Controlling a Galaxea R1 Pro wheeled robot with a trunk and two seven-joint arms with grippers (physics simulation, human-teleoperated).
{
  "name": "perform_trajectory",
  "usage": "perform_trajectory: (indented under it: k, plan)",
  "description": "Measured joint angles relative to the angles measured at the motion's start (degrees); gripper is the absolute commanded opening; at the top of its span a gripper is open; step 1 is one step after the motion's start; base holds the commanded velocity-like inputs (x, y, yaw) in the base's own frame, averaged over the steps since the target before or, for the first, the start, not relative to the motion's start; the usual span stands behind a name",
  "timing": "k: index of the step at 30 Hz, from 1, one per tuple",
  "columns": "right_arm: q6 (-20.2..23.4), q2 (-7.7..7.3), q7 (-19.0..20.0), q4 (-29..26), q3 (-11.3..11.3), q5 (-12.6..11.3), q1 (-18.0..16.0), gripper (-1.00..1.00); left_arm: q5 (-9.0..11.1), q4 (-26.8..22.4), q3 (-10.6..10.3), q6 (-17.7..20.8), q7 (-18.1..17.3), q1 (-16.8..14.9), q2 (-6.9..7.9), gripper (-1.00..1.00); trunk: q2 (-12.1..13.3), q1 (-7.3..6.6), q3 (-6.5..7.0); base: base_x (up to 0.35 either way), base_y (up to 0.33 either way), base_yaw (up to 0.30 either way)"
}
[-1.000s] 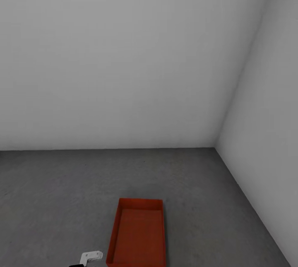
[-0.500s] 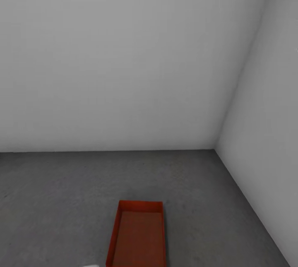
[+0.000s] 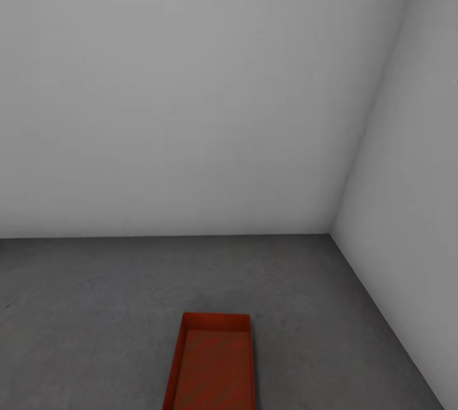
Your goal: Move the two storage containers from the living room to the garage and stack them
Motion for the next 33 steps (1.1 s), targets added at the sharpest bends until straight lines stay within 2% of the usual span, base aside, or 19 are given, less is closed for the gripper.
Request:
perform_trajectory:
  k: [9,12,14,16,19,22,25,33]
  plan:
    - [0.02,0.01,0.00,0.00,0.01,0.00,0.35,1.00,0.00,0.05,0.00,0.04,-0.01,0.05,0.00,1.00,0.00,0.00,0.81,0.000,0.000,0.000]
    - [0.00,0.06,0.38,0.01,0.03,0.17,2.20,1.00,-0.03,0.05,-0.02,0.06,-0.35,0.41,-0.07,1.00,0.00,0.00,1.08,0.000,0.000,0.000]
    - [0.00,0.06,1.33,0.00,0.03,0.15,2.68,1.00,-0.05,0.02,-0.01,-0.01,-0.68,0.92,-0.04,1.00,0.00,0.00,1.26,0.000,0.000,0.000]
    - [-0.02,-0.08,3.87,0.00,0.00,-0.05,3.03,1.00,-0.09,0.02,0.00,-0.05,-1.41,1.37,0.03,1.00,0.00,0.00,1.44,0.000,0.000,0.000]
    - [-0.23,-0.34,7.63,0.01,-0.08,-0.31,4.03,1.00,-0.08,0.01,0.00,-0.06,-3.47,1.67,0.08,1.00,0.00,0.00,1.71,0.000,0.000,0.000]
    - [-1.31,-0.50,9.38,0.03,-0.10,-0.49,4.92,1.00,-0.06,0.01,0.00,-0.03,-5.44,1.80,0.59,1.00,0.00,0.00,1.99,0.000,0.000,0.000]
    - [-2.06,-0.63,10.05,0.07,-0.11,-0.53,5.40,1.00,-0.07,0.02,0.00,-0.02,-6.23,1.84,1.19,1.00,0.00,0.00,2.26,0.000,0.000,0.000]
    - [-2.39,-0.73,10.55,0.08,-0.11,-0.61,5.73,1.00,-0.14,0.06,0.00,-0.10,-6.61,2.04,1.41,1.00,0.00,0.00,2.98,0.000,0.000,0.000]
